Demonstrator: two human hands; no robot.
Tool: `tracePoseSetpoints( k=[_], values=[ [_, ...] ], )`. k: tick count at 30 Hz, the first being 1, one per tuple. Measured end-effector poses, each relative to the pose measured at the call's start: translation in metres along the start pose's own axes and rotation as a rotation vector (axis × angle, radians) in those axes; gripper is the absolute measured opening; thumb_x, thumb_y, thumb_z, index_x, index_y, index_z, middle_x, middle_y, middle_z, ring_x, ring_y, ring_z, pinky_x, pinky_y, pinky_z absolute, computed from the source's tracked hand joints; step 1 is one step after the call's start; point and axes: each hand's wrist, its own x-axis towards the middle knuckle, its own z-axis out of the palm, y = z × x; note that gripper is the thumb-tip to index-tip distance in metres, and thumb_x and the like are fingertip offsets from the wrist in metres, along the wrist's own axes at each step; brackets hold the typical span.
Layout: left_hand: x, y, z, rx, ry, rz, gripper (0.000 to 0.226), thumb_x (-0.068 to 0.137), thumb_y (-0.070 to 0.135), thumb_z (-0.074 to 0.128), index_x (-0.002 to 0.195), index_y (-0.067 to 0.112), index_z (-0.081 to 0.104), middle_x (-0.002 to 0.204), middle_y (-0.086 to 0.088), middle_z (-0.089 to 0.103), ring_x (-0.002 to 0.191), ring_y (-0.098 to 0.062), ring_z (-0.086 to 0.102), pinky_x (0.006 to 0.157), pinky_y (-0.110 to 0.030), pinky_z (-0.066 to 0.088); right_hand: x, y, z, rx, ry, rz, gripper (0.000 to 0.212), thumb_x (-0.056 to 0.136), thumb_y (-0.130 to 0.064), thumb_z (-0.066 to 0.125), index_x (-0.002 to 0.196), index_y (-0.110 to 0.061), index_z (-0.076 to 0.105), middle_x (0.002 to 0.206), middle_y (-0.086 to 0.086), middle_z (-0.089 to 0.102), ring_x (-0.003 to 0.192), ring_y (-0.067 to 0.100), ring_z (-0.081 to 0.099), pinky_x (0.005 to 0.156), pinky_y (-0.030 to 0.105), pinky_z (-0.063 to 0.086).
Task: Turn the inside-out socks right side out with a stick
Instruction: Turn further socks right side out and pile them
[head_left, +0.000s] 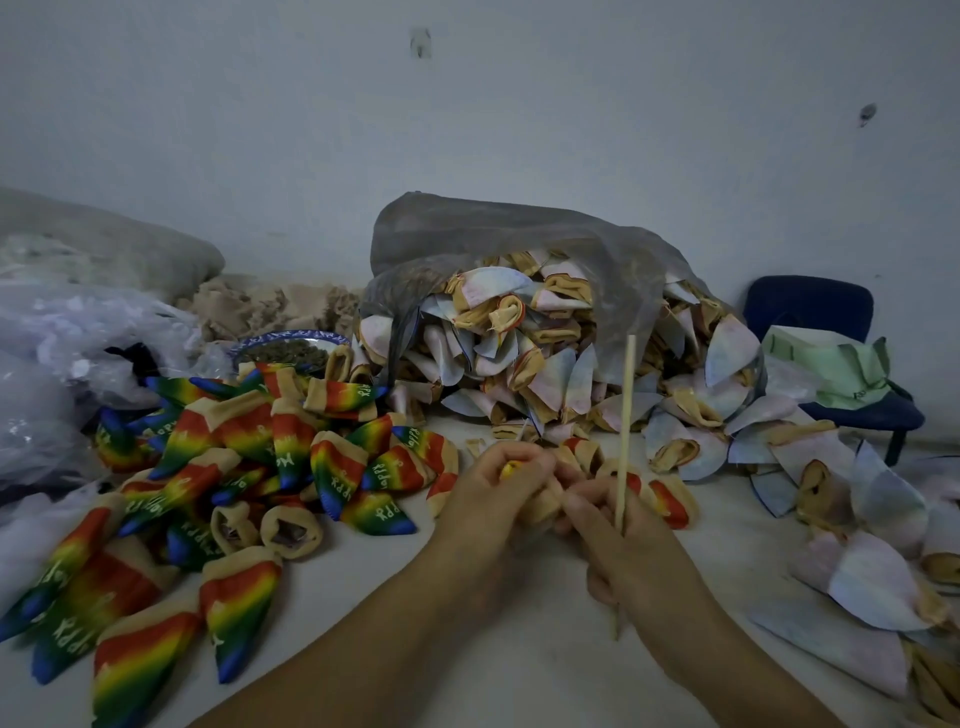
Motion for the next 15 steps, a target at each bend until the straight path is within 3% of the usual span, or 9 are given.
tracePoseSetpoints(
  k=[3, 6, 8, 11, 15],
  values=[
    [0.009, 0.008, -0.011, -0.487, 0.091, -0.141, 0.023, 0.075, 0.024, 0.075, 0.091, 0.008, 0.074, 0.085, -0.016, 0.071, 0.082, -0.024, 0.073, 0.067, -0.034, 0.06, -0.001, 0.002, -0.008, -0.313, 0.062, -0.119, 0.044, 0.081, -0.063, 0.039, 0.084, -0.023, 0.054, 0.061, 0.001, 0.049, 0.047, 0.011, 0.041, 0.045, 0.022, 0.034],
    [0.016, 0.015, -0.028, -0.733, 0.159, -0.18, 0.036, 0.091, 0.04, 0.06, 0.106, 0.009, 0.068, 0.075, -0.01, 0.068, 0.067, -0.017, 0.07, 0.056, -0.029, 0.059, -0.004, 0.009, -0.019, -0.613, -0.003, -0.183, 0.048, 0.081, -0.066, 0.019, 0.085, -0.031, 0.051, 0.073, 0.003, 0.055, 0.065, 0.012, 0.052, 0.065, 0.031, 0.043],
    [0.02, 0.016, -0.035, -0.769, 0.184, -0.18, 0.049, 0.092, 0.051, 0.055, 0.113, 0.008, 0.065, 0.075, -0.01, 0.07, 0.065, -0.017, 0.072, 0.056, -0.029, 0.06, -0.004, 0.011, -0.02, -0.805, -0.049, -0.225, 0.047, 0.085, -0.061, 0.016, 0.086, -0.029, 0.051, 0.073, 0.001, 0.056, 0.068, 0.011, 0.052, 0.066, 0.034, 0.044],
    [0.02, 0.019, -0.038, -0.75, 0.15, -0.17, 0.062, 0.076, 0.051, 0.067, 0.116, 0.003, 0.062, 0.086, -0.014, 0.074, 0.077, -0.021, 0.075, 0.067, -0.033, 0.062, -0.001, 0.014, -0.02, -0.947, -0.012, -0.303, 0.034, 0.095, -0.05, 0.027, 0.09, -0.029, 0.054, 0.077, -0.006, 0.058, 0.07, 0.008, 0.052, 0.065, 0.031, 0.046],
    [0.021, 0.016, -0.04, -0.758, 0.123, -0.172, 0.038, 0.079, 0.032, 0.073, 0.101, 0.002, 0.065, 0.08, -0.012, 0.071, 0.077, -0.021, 0.074, 0.063, -0.032, 0.06, -0.001, 0.016, -0.018, -1.031, -0.005, -0.323, 0.028, 0.098, -0.047, 0.03, 0.101, -0.037, 0.056, 0.092, -0.014, 0.06, 0.081, 0.004, 0.054, 0.07, 0.025, 0.046]
  ],
)
